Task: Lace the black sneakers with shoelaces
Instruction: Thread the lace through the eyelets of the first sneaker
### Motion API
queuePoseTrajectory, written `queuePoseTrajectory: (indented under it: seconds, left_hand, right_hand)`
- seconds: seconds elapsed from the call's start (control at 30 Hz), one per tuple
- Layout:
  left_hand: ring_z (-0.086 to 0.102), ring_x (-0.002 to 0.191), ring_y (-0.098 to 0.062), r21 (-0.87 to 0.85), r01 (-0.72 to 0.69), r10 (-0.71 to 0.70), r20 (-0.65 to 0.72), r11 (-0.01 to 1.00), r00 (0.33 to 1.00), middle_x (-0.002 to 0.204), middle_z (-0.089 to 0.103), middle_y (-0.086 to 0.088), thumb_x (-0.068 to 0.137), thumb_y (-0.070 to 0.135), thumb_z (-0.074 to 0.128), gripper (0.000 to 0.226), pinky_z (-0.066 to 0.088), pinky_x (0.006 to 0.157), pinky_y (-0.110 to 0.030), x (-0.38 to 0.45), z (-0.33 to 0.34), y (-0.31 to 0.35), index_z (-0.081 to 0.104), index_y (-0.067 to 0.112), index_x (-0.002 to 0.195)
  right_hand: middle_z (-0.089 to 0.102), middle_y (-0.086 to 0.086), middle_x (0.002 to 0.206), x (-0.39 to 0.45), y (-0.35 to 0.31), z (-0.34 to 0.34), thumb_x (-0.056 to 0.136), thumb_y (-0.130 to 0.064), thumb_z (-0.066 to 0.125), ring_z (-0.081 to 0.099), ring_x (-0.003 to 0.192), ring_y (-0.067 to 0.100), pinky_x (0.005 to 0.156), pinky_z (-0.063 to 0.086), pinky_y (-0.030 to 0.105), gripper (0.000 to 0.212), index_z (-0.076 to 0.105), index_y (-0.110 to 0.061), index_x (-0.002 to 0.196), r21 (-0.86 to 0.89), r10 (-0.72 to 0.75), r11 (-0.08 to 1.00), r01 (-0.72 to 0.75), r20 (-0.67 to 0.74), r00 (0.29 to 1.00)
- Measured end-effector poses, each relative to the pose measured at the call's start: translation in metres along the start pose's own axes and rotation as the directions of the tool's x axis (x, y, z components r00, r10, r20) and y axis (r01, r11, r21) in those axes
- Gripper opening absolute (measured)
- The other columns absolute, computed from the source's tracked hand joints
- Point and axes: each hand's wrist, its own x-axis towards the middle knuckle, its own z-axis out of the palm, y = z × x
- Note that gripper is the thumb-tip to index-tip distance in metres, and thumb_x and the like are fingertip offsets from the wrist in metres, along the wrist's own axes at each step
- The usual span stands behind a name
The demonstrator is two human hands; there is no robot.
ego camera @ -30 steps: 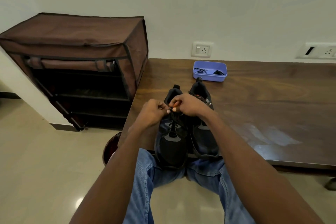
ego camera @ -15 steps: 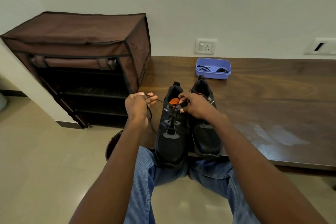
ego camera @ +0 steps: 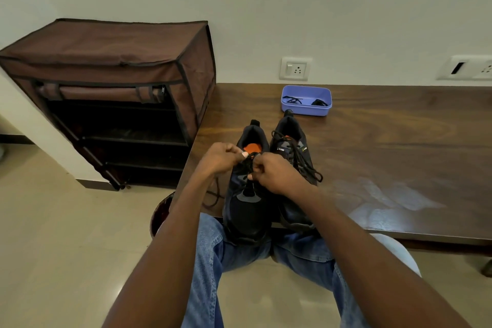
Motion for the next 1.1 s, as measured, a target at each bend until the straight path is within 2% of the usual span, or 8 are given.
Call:
queuePoseTrajectory:
  seconds: [0.13,0.33,0.53,0.63,0.77,0.87,1.0,1.1]
  left_hand:
    - [0.055,0.051,-0.007,-0.108,0.027,-0.021,0.06,0.994,0.998,0.07,0.062,-0.005,0.1,0.013,0.057,0.022,0.043,0.049,-0.016,0.002,0.0,-0.003,0.062,0.009,0.079]
    - [0.071,0.068,-0.021,-0.384,0.103,-0.123,-0.029,0.918,0.992,0.087,0.071,-0.019,0.106,0.01,0.041,0.015,0.06,0.06,-0.029,0.0,-0.001,-0.004,0.051,0.003,0.097]
    - [0.07,0.088,-0.032,-0.436,0.14,-0.188,-0.069,0.889,0.98,0.106,0.067,-0.025,0.108,0.011,0.035,0.02,0.058,0.068,-0.032,0.0,0.003,0.001,0.048,0.003,0.094]
    - [0.071,0.078,-0.026,-0.443,0.147,-0.207,-0.09,0.884,0.974,0.096,0.07,-0.02,0.104,0.006,0.039,0.012,0.059,0.064,-0.03,0.002,0.002,0.001,0.048,0.003,0.111]
    - [0.057,0.053,-0.01,-0.421,0.09,-0.211,-0.251,0.903,0.945,0.074,0.065,-0.006,0.095,0.001,0.051,0.01,0.042,0.043,-0.018,0.003,-0.007,-0.006,0.058,0.008,0.095]
    - [0.056,0.068,-0.009,-0.406,0.022,-0.178,-0.351,0.914,0.919,0.089,0.065,-0.008,0.089,-0.001,0.062,0.015,0.041,0.056,-0.017,0.005,-0.015,-0.013,0.061,0.014,0.087]
    - [0.058,0.093,-0.011,-0.222,-0.066,-0.043,-0.452,0.973,0.891,0.106,0.068,-0.003,0.085,-0.005,0.056,0.029,0.044,0.083,-0.025,0.004,-0.025,-0.014,0.068,0.021,0.088]
    - [0.051,0.113,-0.02,0.222,-0.029,0.172,-0.659,0.975,0.732,0.106,0.066,0.001,0.085,0.0,0.058,0.026,0.029,0.104,-0.04,0.001,-0.028,-0.018,0.072,0.022,0.086]
  right_hand:
    - [0.056,0.01,0.078,-0.003,0.007,-0.008,0.096,-0.018,0.061,0.054,0.075,0.028,0.071,0.045,0.042,0.026,0.049,-0.007,0.075,0.09,-0.029,0.995,0.03,-0.009,1.0]
    - [0.069,0.012,0.092,-0.018,0.03,-0.035,0.092,-0.014,0.063,0.062,0.091,0.029,0.078,0.046,0.033,0.016,0.065,0.0,0.084,0.077,0.141,0.985,-0.157,0.173,0.975]
    - [0.074,0.022,0.091,-0.038,0.041,-0.057,0.084,-0.007,0.06,0.06,0.063,0.01,0.064,0.049,0.022,0.022,0.07,0.01,0.075,0.349,0.055,0.924,-0.158,0.286,0.957]
    - [0.074,0.022,0.099,-0.049,0.046,-0.068,0.088,-0.001,0.06,0.064,0.067,0.011,0.063,0.052,0.019,0.02,0.066,0.018,0.087,0.417,-0.05,0.882,-0.218,0.543,0.838]
    - [0.075,0.018,0.096,-0.053,0.044,-0.063,0.091,-0.017,0.07,0.066,0.066,0.013,0.064,0.055,0.021,0.021,0.074,0.004,0.088,0.265,-0.018,0.929,-0.259,0.73,0.683]
    - [0.075,0.012,0.083,-0.049,0.038,-0.063,0.093,-0.035,0.067,0.065,0.067,0.012,0.064,0.053,0.022,0.041,0.075,0.005,0.087,0.249,0.061,0.936,-0.25,0.583,0.81]
    - [0.069,0.003,0.066,-0.031,0.037,-0.058,0.094,-0.031,0.067,0.055,0.051,0.005,0.054,0.044,0.02,0.033,0.07,-0.005,0.073,0.218,0.209,0.949,-0.228,0.107,0.972]
    - [0.076,0.01,0.086,-0.028,0.026,-0.057,0.095,-0.025,0.067,0.061,0.058,0.005,0.054,0.048,0.018,0.024,0.072,-0.004,0.083,0.118,0.187,0.96,-0.255,0.407,0.894]
